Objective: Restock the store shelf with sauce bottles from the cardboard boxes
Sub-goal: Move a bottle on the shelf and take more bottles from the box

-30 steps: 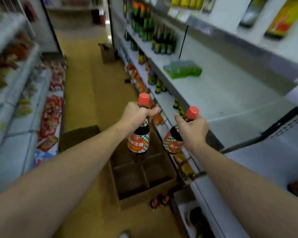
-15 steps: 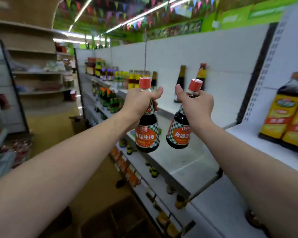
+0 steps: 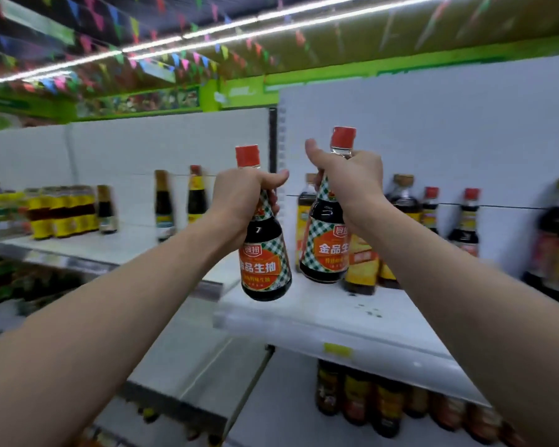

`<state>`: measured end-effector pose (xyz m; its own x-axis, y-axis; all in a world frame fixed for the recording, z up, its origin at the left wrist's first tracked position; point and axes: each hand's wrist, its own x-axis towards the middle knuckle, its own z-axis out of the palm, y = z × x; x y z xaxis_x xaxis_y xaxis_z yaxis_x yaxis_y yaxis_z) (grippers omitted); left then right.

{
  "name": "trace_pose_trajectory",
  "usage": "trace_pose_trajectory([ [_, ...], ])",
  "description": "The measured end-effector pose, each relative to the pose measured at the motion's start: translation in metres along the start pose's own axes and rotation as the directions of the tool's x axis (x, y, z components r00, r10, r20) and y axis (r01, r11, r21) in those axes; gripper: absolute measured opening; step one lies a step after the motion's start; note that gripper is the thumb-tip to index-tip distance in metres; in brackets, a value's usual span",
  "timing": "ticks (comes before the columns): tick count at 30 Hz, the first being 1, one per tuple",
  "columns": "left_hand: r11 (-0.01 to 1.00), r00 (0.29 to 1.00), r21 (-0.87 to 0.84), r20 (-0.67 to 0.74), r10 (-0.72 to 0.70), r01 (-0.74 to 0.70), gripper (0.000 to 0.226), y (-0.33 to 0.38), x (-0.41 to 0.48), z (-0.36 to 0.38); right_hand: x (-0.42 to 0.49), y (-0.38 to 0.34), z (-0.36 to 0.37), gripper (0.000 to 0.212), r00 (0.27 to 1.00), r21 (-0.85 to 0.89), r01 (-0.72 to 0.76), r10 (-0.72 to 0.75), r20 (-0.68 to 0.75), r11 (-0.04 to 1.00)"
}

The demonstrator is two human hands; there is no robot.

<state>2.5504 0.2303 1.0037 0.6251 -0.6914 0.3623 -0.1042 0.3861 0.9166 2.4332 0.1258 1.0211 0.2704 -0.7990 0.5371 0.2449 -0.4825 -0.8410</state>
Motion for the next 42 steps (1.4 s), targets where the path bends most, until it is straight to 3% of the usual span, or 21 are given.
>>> trace_pose_trajectory([
  [10,0.999,0.957,-0.019,0.288,-0.03,0.037,0.023,-0.05,0.027,0.146,0.024,0.028,-0.145,0.045,0.944,-0.256,-0.029,-0.058,-0.326,0.966],
  [14,1.0,0.935,0.022,0.353,-0.027,0.02,0.035,-0.069,0.028,0.195,0.027,0.045,-0.188,0.046,0.917,-0.296,-0.085,-0.042,-0.397,0.952],
  [17,0.999,0.932,0.046,0.363,-0.017,0.0,0.032,-0.084,0.03,0.226,0.026,0.06,-0.213,0.059,0.902,-0.324,-0.126,-0.027,-0.431,0.938],
  [27,0.997,0.941,0.044,0.329,-0.074,0.063,0.039,-0.121,0.027,0.27,0.027,0.09,-0.246,0.051,0.888,-0.376,-0.184,-0.01,-0.459,0.908],
  [37,0.996,0.946,0.087,0.324,-0.015,-0.013,0.044,-0.132,0.029,0.277,0.029,0.102,-0.247,0.055,0.899,-0.508,-0.149,-0.097,-0.426,0.849],
  [42,0.987,0.914,0.157,0.406,-0.03,-0.037,0.038,-0.135,0.035,0.269,0.023,0.098,-0.256,0.035,0.948,-0.446,-0.17,0.022,-0.318,0.879],
])
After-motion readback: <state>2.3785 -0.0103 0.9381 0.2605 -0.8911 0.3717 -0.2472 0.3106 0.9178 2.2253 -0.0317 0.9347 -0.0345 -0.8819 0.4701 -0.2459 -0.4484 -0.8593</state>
